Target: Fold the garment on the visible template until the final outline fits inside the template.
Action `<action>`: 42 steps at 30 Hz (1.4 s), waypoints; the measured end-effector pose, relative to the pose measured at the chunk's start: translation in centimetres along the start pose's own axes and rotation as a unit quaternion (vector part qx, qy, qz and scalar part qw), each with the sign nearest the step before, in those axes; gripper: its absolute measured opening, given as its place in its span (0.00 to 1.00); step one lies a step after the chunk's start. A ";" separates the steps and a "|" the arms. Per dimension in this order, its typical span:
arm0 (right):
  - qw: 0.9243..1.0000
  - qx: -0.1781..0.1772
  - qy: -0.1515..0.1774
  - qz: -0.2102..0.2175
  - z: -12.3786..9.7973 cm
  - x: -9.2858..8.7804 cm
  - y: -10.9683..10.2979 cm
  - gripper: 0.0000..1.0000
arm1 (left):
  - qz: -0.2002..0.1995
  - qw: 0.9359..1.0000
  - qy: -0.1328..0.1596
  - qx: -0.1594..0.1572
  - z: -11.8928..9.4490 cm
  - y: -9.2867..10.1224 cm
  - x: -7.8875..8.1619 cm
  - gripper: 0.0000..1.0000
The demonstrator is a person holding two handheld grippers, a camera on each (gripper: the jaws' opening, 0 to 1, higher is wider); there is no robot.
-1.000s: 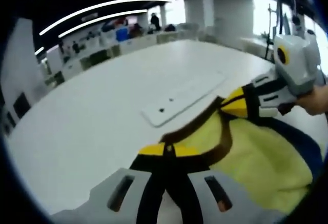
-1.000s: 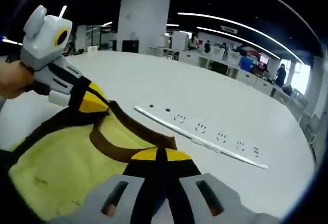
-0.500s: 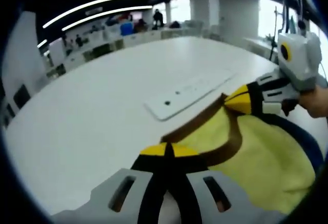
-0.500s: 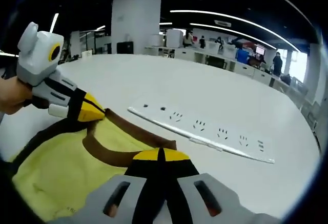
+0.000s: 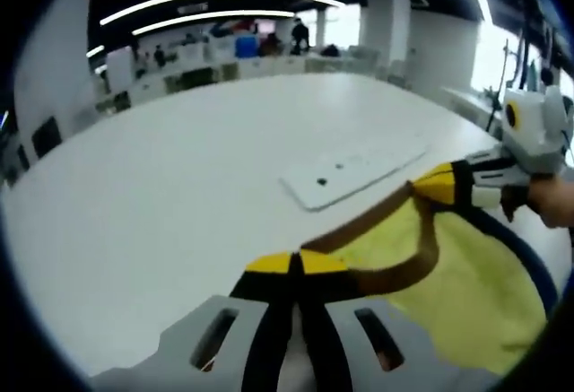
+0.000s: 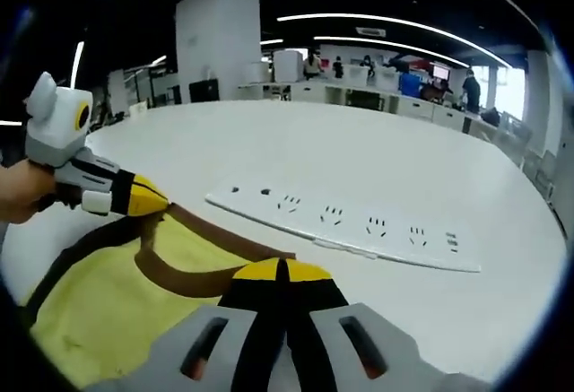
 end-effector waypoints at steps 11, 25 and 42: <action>1.000 0.004 0.001 -0.016 0.0 -0.1 -0.1 0.01 | 0.025 1.000 0.000 0.003 0.1 0.3 0.0 0.00; 1.000 0.007 0.008 -0.027 -0.1 -0.1 -0.3 0.01 | 0.036 0.999 -0.006 0.002 0.1 0.2 0.1 0.00; 0.999 0.005 0.018 -0.029 -1.3 1.0 -1.3 0.18 | 0.034 0.999 0.017 0.022 -2.5 -0.5 1.5 0.14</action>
Point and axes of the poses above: the point that each gripper's makers call its tool centre point, and the gripper's own axes: z roughly forward along the fingers, y roughly to its right, x roughly out of its top, the point moved 7 cm from there along -z, roughly backward along the fingers, and after that the axes turned 12 degrees about y, right-handed, at the moved point
